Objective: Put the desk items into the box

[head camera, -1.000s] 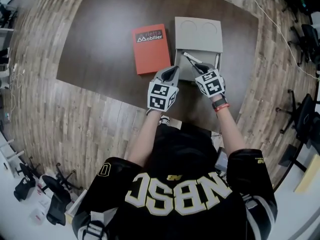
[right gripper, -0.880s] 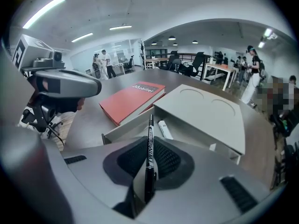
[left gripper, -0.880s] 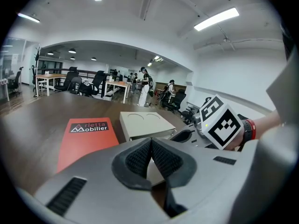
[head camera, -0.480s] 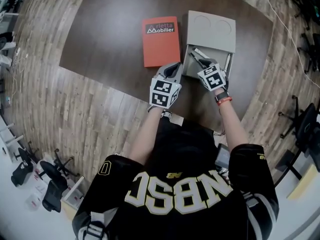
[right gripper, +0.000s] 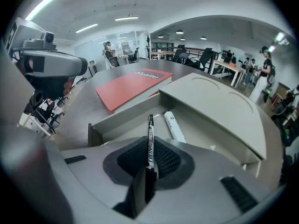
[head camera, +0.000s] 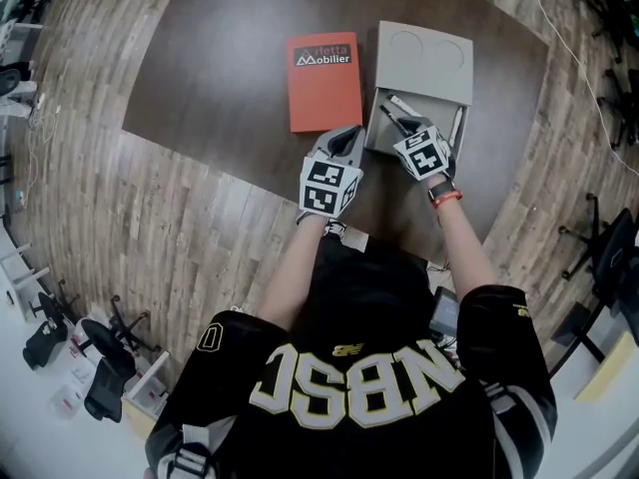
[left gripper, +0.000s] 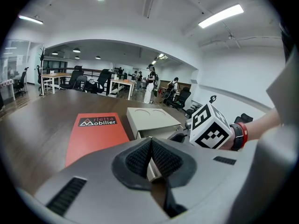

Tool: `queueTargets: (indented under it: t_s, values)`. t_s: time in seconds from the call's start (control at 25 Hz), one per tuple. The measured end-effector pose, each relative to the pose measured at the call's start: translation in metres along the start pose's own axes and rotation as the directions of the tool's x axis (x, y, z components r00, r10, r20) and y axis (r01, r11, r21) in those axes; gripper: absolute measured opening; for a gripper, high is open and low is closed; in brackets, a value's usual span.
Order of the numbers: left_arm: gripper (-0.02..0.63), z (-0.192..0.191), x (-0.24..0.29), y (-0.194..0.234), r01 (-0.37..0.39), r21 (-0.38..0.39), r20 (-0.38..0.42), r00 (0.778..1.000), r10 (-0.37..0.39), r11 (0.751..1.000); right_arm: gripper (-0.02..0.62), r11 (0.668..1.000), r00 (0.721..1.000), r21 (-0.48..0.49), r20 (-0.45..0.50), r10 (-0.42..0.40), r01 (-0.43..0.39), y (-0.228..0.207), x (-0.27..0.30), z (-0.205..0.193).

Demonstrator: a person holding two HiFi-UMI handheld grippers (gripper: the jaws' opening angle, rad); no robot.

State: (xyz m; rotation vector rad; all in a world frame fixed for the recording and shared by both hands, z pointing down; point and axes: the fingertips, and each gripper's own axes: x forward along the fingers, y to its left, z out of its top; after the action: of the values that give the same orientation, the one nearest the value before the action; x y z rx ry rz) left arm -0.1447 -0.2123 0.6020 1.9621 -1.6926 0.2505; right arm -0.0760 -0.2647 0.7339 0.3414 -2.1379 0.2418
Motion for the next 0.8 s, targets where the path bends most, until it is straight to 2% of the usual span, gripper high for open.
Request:
queueTargets:
  t_s: [0.16,0.52,0.8]
  values:
    - [0.014,0.003,-0.001,-0.005,0.010,0.006,0.010,1.000,-0.010,1.000,0.095,0.999,0.999,0.046,0.034,-0.011,0.010,-0.004,-0.003,0.003]
    - [0.015,0.016,-0.004,-0.028,0.056,0.045,0.041,0.997,-0.058,0.997,0.094,0.986,0.984,0.140,0.139,-0.112,0.092,-0.019,-0.052,0.013]
    - [0.015,0.032,-0.007,-0.044,0.102,0.090,0.067,0.992,-0.108,0.991,0.094,0.959,0.959,0.238,0.197,-0.205,0.156,-0.031,-0.100,0.005]
